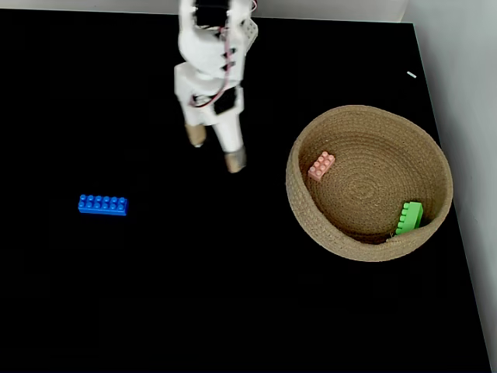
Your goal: Place the lego blocks in the tray
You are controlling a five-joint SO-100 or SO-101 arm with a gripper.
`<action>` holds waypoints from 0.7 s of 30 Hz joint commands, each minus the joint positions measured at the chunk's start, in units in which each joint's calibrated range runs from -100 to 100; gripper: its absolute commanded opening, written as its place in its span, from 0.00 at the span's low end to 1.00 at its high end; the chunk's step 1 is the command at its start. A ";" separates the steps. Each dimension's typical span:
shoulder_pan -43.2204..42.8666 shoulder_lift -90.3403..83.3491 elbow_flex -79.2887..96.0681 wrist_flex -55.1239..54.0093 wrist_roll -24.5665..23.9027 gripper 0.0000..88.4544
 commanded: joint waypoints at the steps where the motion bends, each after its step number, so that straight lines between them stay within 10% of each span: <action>1: 12.69 5.99 -4.91 -1.60 -0.49 0.38; 21: 17.80 27.40 -25.97 -1.10 -2.88 0.34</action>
